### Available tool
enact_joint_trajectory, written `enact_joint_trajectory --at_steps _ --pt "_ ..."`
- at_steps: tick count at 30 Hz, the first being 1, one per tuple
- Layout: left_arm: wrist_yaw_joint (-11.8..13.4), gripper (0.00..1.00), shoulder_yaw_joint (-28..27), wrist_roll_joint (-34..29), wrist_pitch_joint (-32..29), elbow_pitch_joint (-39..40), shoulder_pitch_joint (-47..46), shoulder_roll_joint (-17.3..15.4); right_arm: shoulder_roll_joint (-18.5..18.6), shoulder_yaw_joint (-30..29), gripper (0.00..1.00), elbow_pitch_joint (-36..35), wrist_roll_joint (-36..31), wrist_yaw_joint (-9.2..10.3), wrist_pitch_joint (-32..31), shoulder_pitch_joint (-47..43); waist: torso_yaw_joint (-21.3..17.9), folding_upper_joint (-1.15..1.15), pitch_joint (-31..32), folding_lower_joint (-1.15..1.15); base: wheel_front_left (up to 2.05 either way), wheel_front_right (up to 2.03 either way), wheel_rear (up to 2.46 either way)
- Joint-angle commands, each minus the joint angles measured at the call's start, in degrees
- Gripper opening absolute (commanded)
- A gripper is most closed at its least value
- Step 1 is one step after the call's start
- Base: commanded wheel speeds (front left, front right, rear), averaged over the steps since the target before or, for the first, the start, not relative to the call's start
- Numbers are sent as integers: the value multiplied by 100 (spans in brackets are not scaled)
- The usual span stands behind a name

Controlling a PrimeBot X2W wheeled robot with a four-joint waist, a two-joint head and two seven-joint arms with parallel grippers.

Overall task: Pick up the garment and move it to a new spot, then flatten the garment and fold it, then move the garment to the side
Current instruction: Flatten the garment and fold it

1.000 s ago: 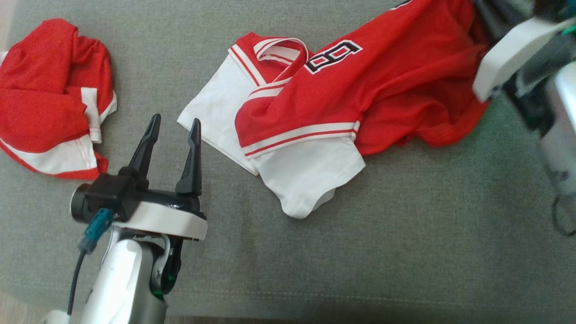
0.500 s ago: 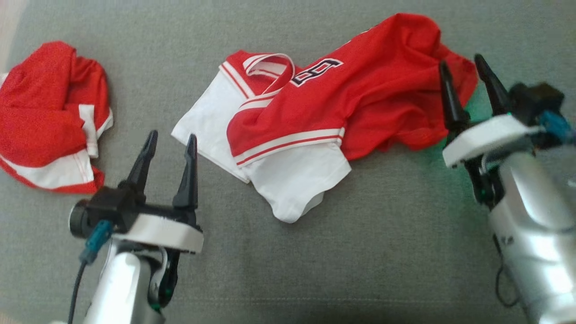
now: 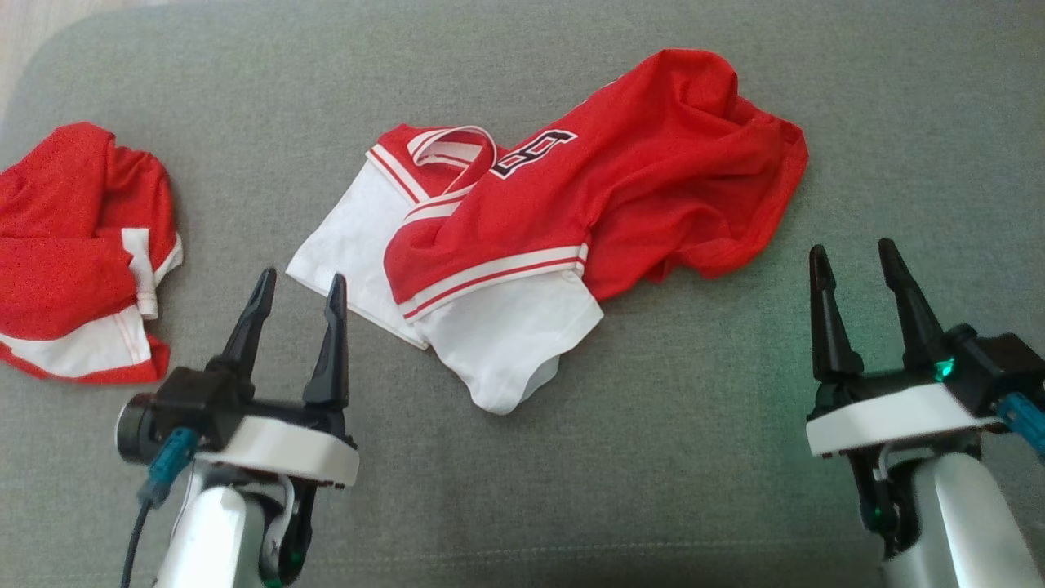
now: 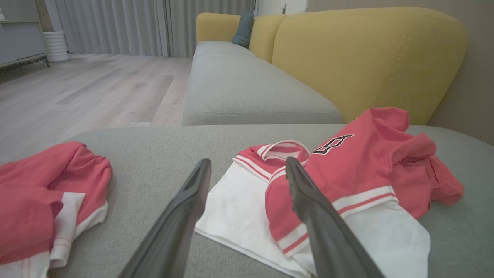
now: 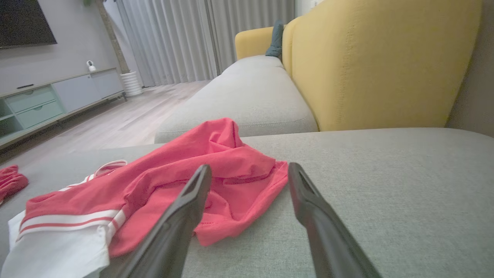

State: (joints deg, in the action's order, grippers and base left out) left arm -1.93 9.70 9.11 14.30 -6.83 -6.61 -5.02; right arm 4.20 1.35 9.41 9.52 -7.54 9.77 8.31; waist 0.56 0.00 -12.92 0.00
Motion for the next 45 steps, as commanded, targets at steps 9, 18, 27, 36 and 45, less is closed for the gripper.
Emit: enact_joint_trajectory --at_steps 9,18,27,36,45 --pt "76 100 -210 -52 70 212 -15 -130 -122 19 100 -1017 -90 5 -495 -332 -40 0 -35 0 0 0 0" --pt "97 100 -151 -48 70 229 -36 -137 -131 -39 100 -1111 9 5 -596 -384 -49 0 -70 0 0 0 0" --pt "87 100 -85 -54 70 302 -218 -149 -20 -134 100 -636 -11 5 -882 290 22 0 -347 0 0 0 0" --pt "1 100 -2 -46 70 315 -503 -115 511 267 100 514 246 5 -1304 1624 210 0 -719 0 0 0 0" --pt "-28 100 -4 -36 70 272 -613 -60 726 684 100 1483 359 5 -1458 2409 286 0 -832 0 0 0 0"
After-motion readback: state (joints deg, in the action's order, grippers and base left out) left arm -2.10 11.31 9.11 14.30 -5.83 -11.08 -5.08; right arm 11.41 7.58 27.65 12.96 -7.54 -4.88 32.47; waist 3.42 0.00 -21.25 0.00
